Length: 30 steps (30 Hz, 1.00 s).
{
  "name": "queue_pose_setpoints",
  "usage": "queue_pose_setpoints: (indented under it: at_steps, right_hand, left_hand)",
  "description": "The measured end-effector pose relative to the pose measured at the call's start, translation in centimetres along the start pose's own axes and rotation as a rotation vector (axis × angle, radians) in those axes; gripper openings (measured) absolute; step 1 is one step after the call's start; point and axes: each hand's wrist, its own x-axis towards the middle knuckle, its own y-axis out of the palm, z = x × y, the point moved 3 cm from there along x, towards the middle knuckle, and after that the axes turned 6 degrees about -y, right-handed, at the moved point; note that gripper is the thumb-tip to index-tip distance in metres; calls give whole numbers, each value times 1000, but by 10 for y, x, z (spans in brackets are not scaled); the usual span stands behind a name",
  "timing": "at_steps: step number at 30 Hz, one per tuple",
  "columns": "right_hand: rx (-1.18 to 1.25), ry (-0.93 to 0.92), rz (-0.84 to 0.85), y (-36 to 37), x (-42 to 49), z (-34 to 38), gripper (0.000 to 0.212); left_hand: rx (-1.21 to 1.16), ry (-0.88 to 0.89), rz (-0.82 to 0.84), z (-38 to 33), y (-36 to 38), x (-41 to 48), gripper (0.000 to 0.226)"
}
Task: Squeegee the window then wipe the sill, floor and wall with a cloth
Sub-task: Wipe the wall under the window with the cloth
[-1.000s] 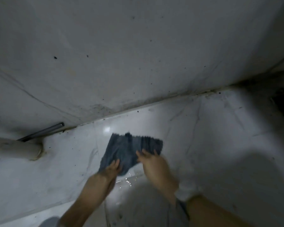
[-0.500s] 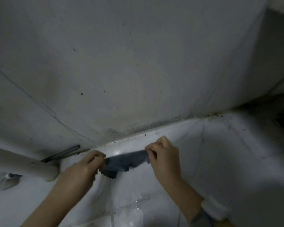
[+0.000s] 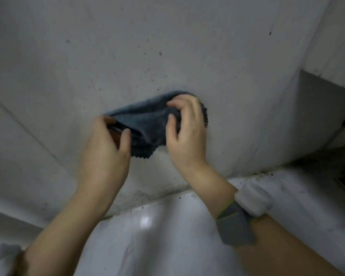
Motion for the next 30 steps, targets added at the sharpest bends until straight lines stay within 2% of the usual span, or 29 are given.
queue_pose_setpoints:
  at_steps: [2,4,6,8,11,14,17,20,22,24,26,28,30]
  right_hand:
    - [-96,-53,44,8,-7,-4,29]
    - [-154,-102,43,15,-9,-5,36]
    - [-165,-154,63,21,2,1,43]
    - [-141,-171,84,20,27,11,48]
    - [-146,-224,25,8,90,40,49]
    - [-149,-317,-69,-11,199,100,48]
    - [-197,-392,-97,-29,268,137,50]
    - [-317,-407,25,-32,259,132,55]
    - [-423,-367,137,-23,217,108,52]
    - [-480,-355,199,-21,192,95,50]
    - [-464,-356,244,-21,181,90,51]
    - [-451,-408,213,-22,207,109,50]
    - [-411,-456,124,-19,248,140,49]
  left_hand:
    - [-17,85,-73,-5,5,-2,29]
    - [68,181,-110,-5,14,-3,54]
    - [160,262,-152,-7,15,2,68]
    - [193,323,-192,-21,6,16,68]
    - [182,410,-259,-62,-26,53,63]
    - [197,502,-446,-137,-95,103,59]
    - [175,517,-534,-193,-136,134,61]
    - [210,498,-510,-195,-127,127,68]
    - [239,444,-412,-165,-101,107,70]
    - [282,466,-378,-144,-94,97,65]
    - [327,465,-329,-129,-96,94,65]
    - [328,508,-363,-141,-124,116,68]
    - [293,537,-482,-175,-164,141,67]
